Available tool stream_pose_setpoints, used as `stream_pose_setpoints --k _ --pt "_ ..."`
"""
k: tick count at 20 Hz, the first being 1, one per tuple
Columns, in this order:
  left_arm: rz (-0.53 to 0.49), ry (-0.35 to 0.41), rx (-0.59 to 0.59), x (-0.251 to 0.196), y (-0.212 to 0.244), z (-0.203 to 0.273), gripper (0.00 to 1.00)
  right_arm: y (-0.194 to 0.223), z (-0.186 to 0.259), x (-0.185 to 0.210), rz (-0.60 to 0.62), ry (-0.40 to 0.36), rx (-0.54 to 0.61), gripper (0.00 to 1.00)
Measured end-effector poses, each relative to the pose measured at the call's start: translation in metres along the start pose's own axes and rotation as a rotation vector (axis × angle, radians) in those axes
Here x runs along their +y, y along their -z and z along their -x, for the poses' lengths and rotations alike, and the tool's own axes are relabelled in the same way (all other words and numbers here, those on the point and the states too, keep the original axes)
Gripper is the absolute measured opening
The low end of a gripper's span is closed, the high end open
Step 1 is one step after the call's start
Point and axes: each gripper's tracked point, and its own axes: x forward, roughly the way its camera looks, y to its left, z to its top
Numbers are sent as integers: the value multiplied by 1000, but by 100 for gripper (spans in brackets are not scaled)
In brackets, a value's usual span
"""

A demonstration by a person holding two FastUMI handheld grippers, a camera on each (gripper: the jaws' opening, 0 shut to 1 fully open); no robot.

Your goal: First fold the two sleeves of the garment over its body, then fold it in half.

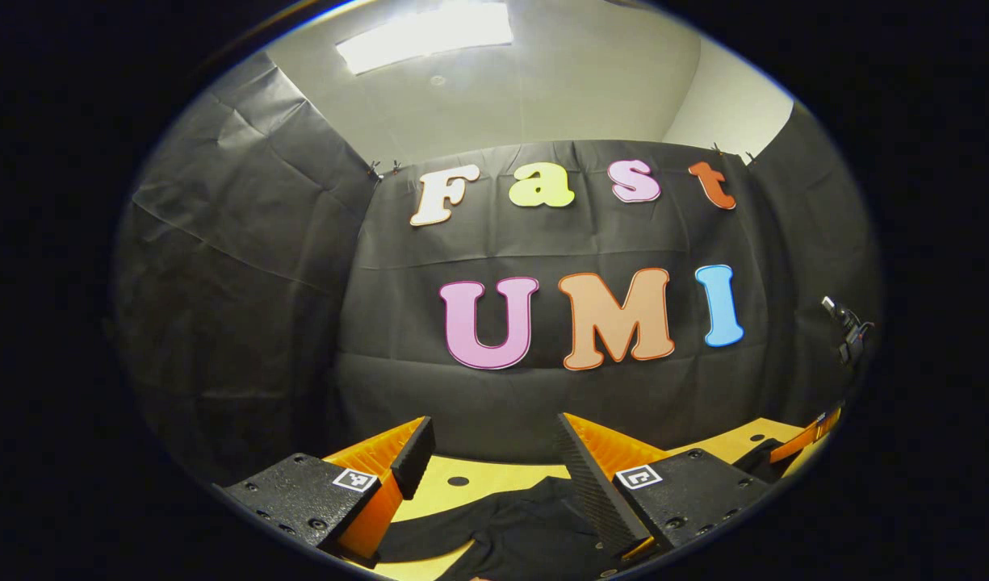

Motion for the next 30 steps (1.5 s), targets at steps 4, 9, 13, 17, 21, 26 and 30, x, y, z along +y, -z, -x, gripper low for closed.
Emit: stream_pose_setpoints --k 4,9,13,17,21,26,30 --pt "6 -3 14 43 11 -12 93 -15 -34 45 26 -13 11 2" --pt "27 -8 46 96 33 -27 93 -29 -104 81 43 -2 66 2" --pt "29 -17 65 134 46 -35 91 -30 -156 106 47 10 99 2" --pt "33 -21 93 164 62 -41 93 -35 -201 135 43 12 101 2" --pt "33 -38 108 186 71 -45 92 -45 -226 165 55 7 93 2" --pt "50 -42 114 194 78 -50 93 -110 -211 204 43 -88 -157 93" --pt "67 -21 114 194 79 -50 92 -111 -182 182 57 -16 -201 98"
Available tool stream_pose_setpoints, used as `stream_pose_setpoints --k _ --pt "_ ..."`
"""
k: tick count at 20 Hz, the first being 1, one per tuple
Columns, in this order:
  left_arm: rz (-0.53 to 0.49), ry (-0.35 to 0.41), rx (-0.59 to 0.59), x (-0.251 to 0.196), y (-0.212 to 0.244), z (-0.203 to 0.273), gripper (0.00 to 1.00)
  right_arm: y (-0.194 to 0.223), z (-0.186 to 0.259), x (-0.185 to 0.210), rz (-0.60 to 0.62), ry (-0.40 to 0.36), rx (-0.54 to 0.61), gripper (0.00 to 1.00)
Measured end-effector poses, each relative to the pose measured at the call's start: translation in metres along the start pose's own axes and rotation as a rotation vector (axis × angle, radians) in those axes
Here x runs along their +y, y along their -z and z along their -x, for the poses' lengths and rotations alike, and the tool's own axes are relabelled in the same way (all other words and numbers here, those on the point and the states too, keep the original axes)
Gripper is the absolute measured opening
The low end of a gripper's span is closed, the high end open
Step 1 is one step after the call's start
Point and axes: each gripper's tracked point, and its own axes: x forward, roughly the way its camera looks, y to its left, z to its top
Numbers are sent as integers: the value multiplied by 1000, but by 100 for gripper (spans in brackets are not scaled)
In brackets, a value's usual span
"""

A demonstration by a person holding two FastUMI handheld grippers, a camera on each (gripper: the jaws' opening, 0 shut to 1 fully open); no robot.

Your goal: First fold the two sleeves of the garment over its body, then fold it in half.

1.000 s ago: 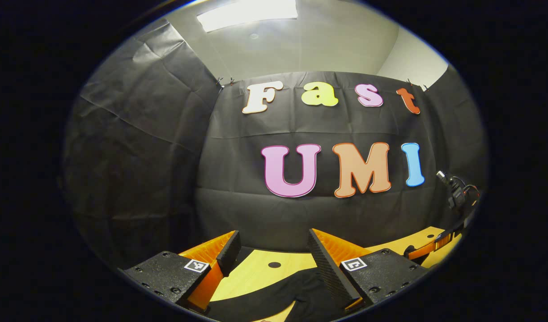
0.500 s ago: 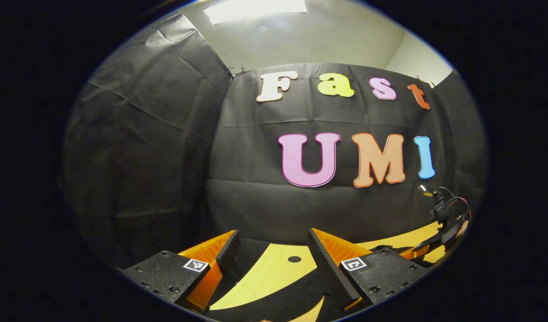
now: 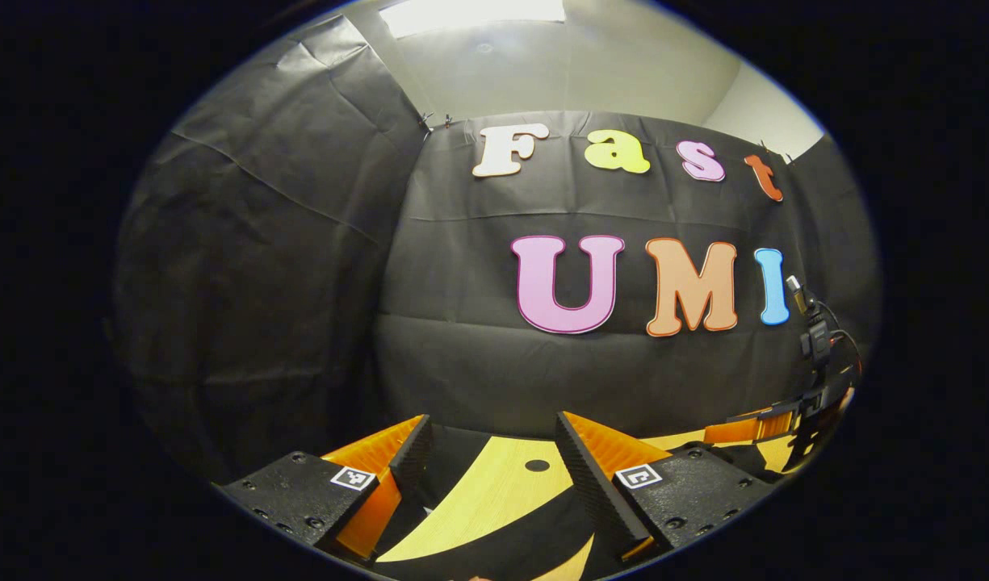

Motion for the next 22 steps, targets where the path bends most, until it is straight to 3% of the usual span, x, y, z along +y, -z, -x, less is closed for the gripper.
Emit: stream_pose_setpoints --k 5,6,12,13,17,22 --pt "8 17 76 19 33 3 93 0 26 -15 46 48 -18 94" --pt "1 16 102 25 44 5 93 3 30 -17 51 56 -17 98" --pt "-51 32 275 52 109 15 94 8 34 -22 37 85 14 98" --pt "-55 35 305 55 120 18 93 13 37 -23 33 89 22 94" --pt "-71 71 463 59 178 35 93 20 38 -27 15 104 45 98" --pt "-57 52 657 71 239 62 95 29 40 -34 16 121 69 99"
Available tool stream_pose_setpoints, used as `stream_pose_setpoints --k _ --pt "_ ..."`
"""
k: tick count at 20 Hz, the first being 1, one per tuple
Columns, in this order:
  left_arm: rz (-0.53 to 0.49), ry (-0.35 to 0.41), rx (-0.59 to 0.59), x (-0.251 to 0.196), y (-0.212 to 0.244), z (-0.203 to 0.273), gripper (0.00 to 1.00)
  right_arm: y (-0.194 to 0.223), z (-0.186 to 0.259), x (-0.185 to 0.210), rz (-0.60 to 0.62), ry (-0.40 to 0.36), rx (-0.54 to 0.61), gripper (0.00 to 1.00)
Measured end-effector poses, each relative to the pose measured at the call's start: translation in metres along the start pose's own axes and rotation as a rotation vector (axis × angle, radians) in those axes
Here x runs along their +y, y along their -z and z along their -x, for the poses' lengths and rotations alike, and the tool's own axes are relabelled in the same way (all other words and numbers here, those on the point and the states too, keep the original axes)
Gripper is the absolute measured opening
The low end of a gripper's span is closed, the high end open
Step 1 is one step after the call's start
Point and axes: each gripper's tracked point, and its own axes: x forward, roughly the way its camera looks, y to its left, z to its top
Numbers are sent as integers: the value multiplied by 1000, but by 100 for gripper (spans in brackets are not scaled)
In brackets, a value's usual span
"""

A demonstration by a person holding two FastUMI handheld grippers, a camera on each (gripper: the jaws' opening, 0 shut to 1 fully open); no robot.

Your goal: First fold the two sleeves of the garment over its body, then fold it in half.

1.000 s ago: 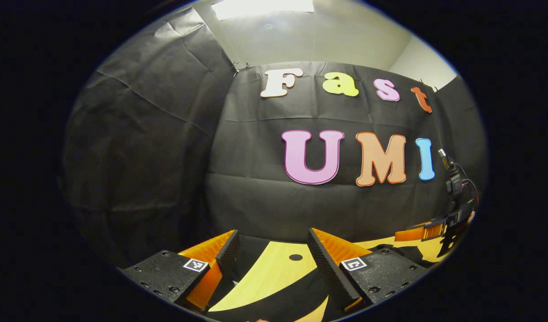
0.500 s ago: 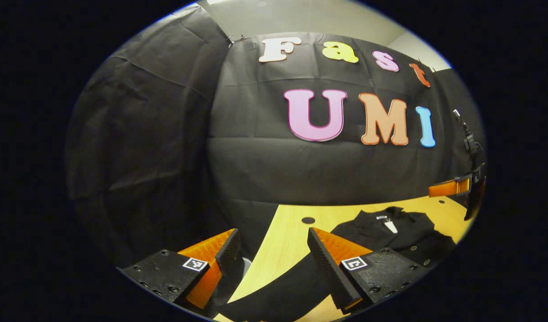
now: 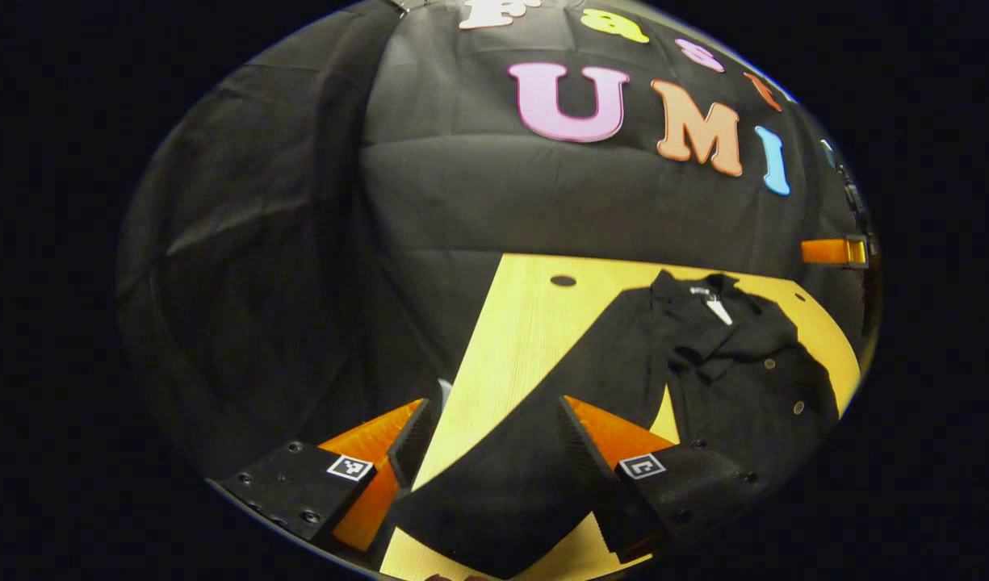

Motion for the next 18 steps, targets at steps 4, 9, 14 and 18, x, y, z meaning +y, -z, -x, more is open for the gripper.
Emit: stream_pose_setpoints --k 4,9,14,18 --pt "17 -15 123 13 42 0 95 7 -2 0 2 4 18 98" --pt "-2 -29 253 10 90 -6 96 13 -6 1 17 -2 35 98" --pt "10 -25 231 11 89 -1 95 16 -5 1 32 -3 40 99" --pt "19 15 214 -3 87 0 70 18 -3 -1 24 -2 35 99"
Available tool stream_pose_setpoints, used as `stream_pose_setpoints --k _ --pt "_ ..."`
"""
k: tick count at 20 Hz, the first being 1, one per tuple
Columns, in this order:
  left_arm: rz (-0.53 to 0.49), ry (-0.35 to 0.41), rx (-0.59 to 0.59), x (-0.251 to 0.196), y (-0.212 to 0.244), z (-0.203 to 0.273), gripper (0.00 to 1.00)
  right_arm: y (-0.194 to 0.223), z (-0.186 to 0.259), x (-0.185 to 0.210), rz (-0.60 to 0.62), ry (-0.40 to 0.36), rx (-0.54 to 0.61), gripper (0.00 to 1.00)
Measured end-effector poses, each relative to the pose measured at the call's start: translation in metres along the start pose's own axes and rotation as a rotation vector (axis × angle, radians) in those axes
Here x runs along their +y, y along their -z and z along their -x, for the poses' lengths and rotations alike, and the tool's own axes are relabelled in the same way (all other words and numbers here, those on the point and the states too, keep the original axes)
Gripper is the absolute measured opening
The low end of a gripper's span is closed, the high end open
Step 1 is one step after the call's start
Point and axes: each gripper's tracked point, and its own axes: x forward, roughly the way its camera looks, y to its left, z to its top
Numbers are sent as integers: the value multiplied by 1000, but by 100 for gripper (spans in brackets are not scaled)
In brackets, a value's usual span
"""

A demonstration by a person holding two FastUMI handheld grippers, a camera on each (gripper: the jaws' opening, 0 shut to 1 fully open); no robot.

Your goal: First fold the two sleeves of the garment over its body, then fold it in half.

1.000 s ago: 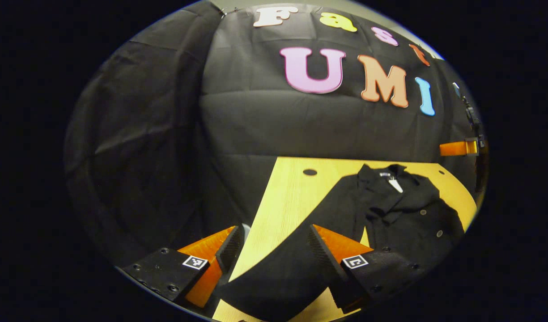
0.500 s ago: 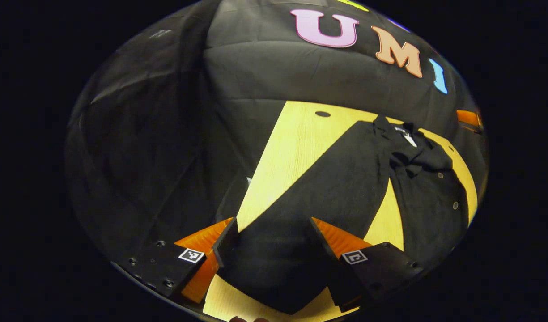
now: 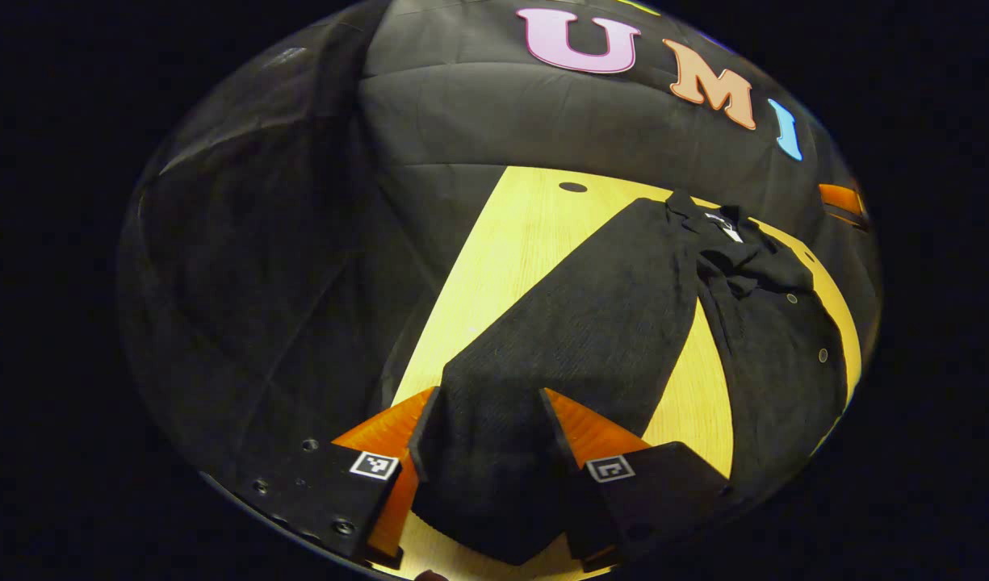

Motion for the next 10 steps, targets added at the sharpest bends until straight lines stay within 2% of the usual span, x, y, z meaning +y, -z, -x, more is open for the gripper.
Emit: stream_pose_setpoints --k 2,4,5,7,10 --pt "9 -3 -3 -2 0 -1 46 1 1 -1 0 3 3 95" --pt "15 -2 1 -5 0 0 32 4 4 -3 -2 4 4 99" --pt "13 5 -4 -8 0 1 30 7 5 -3 -4 4 5 99" --pt "20 -1 -13 -7 -4 -2 2 8 8 -3 -7 1 8 99" --pt "-1 5 24 -13 -4 -1 0 7 13 -1 -6 -8 -2 98"
